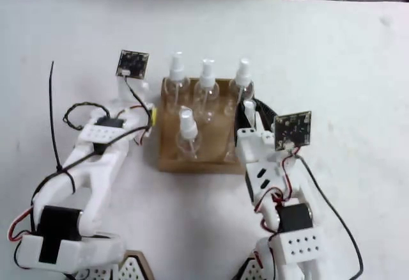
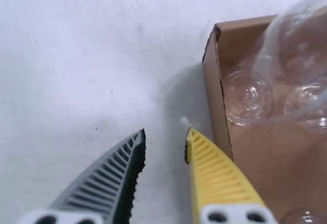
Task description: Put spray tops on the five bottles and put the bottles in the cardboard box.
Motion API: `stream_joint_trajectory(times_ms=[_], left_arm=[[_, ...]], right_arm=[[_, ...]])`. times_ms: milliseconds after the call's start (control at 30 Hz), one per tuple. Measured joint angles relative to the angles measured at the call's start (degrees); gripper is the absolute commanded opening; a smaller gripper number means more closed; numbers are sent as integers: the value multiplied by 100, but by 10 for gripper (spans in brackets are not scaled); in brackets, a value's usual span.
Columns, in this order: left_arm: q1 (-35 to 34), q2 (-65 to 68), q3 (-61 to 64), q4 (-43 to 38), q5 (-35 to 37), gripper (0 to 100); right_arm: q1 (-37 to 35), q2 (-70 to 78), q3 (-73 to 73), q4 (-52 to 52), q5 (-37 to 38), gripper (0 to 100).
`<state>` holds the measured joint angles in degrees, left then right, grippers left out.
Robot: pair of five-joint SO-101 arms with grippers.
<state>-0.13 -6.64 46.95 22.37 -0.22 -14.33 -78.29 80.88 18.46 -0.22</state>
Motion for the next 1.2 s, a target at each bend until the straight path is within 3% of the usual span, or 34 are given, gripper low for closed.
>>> stream_joint_trajectory(times_ms=[233, 467, 767, 1000, 1200], left_arm=[[0, 0, 0, 0, 0, 124], [0, 0, 0, 0, 0, 124], [35, 0, 0, 0, 0, 124], [35, 0, 0, 0, 0, 124], [35, 0, 0, 0, 0, 124]], right_arm=[[0, -738, 105, 0, 0, 18], [0, -2268, 1152, 26, 0, 18], [0, -2374, 1257, 26, 0, 19], [0, -2374, 1266, 44, 0, 170], [0, -2374, 1275, 492, 0, 180]])
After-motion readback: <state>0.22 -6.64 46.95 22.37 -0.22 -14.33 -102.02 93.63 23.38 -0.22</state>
